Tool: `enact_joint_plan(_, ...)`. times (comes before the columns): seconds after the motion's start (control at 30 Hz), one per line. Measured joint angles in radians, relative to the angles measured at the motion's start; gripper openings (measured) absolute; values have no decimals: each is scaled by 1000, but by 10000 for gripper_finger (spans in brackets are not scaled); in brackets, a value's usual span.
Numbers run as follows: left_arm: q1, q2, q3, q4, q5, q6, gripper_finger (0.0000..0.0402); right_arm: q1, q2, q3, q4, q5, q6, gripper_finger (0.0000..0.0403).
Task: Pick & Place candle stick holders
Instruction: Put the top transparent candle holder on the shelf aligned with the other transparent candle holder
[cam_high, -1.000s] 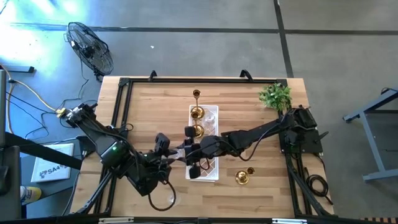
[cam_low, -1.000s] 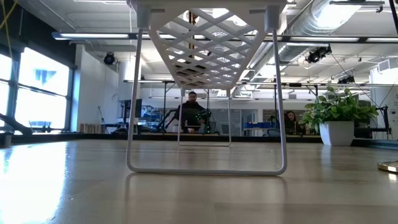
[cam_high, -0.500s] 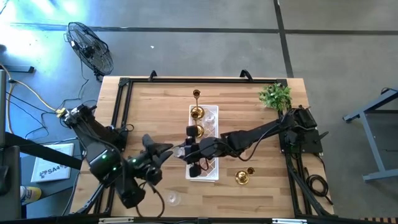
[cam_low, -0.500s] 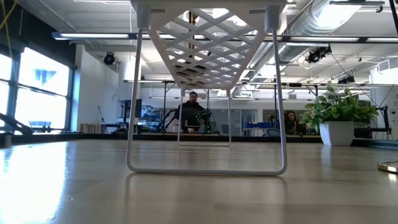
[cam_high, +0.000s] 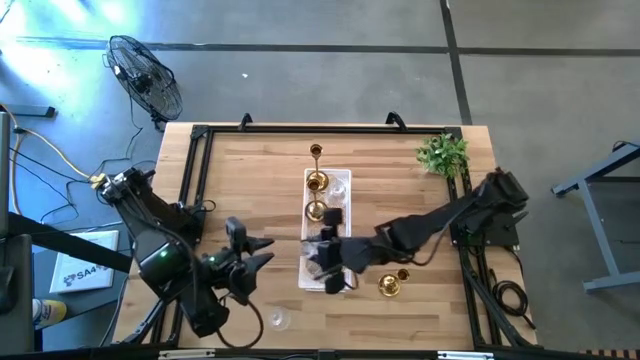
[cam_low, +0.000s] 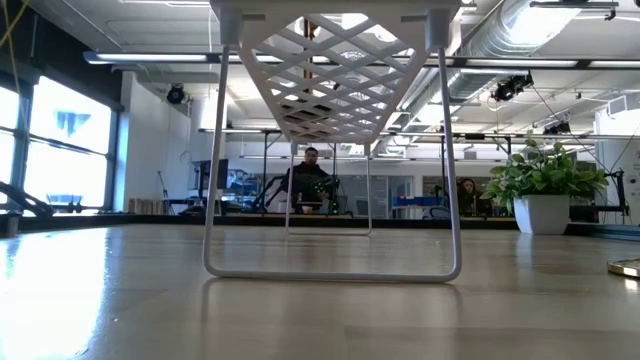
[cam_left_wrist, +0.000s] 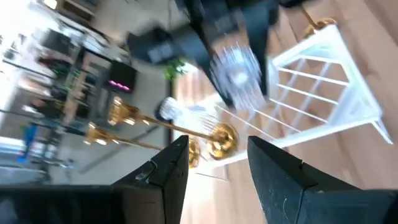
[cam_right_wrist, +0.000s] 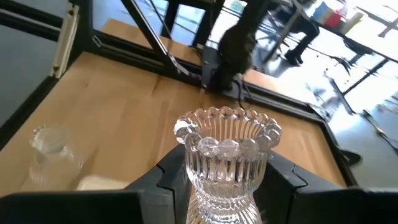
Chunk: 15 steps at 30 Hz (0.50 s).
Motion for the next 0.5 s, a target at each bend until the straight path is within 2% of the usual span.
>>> enact_joint_plan(0.27,34,-2,0,-77,112,-109,158,80,-102,0,-307,238,192,120)
enact_joint_plan(0.5,33,-2,-15,-79,109,-127,158,115,-136,0,-443,300,306,120)
